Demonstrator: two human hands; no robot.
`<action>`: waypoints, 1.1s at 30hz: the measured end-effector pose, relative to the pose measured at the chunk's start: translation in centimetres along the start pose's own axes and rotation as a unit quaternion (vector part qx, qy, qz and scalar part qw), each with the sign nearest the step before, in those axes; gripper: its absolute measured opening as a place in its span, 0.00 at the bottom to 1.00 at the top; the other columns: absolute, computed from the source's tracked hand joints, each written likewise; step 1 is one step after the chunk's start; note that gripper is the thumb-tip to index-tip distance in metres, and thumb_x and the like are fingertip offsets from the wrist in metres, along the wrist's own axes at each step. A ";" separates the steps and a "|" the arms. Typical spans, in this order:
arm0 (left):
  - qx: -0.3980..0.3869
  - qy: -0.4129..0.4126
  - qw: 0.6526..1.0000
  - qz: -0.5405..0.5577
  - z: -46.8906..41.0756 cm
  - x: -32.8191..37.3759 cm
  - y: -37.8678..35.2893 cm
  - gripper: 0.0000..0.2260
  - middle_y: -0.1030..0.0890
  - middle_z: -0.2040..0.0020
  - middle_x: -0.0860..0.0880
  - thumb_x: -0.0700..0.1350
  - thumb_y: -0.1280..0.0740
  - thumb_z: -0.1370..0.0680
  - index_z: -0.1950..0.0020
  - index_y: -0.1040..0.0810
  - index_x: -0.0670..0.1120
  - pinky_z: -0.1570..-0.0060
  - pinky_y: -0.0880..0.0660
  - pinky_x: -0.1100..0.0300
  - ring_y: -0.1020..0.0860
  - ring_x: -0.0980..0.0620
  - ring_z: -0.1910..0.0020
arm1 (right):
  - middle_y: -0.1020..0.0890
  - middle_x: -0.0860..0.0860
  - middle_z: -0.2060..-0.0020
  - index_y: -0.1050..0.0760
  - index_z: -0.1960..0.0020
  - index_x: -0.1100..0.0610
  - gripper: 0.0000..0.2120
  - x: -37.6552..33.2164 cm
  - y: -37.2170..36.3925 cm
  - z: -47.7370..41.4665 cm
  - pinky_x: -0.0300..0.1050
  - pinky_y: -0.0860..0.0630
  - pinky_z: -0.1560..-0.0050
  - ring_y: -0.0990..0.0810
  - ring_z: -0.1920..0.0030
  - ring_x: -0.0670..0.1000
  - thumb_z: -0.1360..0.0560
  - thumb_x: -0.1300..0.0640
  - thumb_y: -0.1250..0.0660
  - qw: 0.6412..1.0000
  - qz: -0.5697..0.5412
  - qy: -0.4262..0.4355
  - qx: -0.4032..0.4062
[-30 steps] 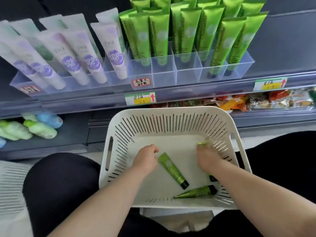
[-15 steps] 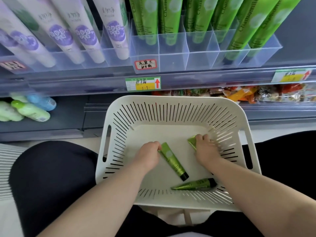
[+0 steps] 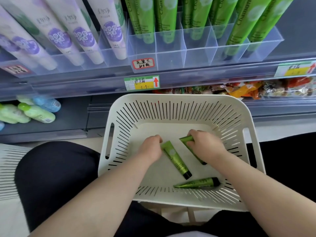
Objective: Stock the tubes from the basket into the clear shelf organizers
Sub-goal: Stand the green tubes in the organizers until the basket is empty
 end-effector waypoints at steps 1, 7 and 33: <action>-0.002 0.001 1.000 -0.006 -0.3 0.3 0.0 0.17 0.26 0.35 0.45 0.36 0.39 0.22 0.34 0.27 0.45 0.37 0.30 0.54 0.28 0.46 0.36 | 0.24 0.47 0.59 0.29 0.44 0.49 0.09 -0.1 0.8 0.3 0.43 0.31 0.68 0.26 0.61 0.51 0.23 0.49 0.39 1.000 -0.014 0.011 0.022; -0.065 0.000 0.997 -0.035 -1.5 2.4 -1.0 0.21 0.29 0.31 0.45 0.39 0.41 0.21 0.27 0.35 0.47 0.35 0.32 0.53 0.30 0.44 0.33 | 0.23 0.49 0.54 0.29 0.44 0.49 0.09 0.2 2.5 1.3 0.47 0.24 0.63 0.24 0.58 0.53 0.23 0.56 0.39 0.998 -0.053 0.009 0.031; 0.112 -0.066 0.983 0.131 4.1 6.8 6.2 0.04 0.20 0.55 0.52 0.41 0.33 0.23 0.55 0.21 0.50 0.55 0.27 0.59 0.23 0.52 0.55 | 0.22 0.45 0.50 0.28 0.43 0.46 0.15 -1.1 8.4 3.8 0.46 0.30 0.54 0.25 0.48 0.51 0.26 0.59 0.36 0.980 0.015 0.004 0.197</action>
Point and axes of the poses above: each hand's wrist, its own z-axis away from the middle knuckle, its own y-axis out of the back of the hand, x = y × z, the point moved 5 cm from there along -z, towards the middle knuckle
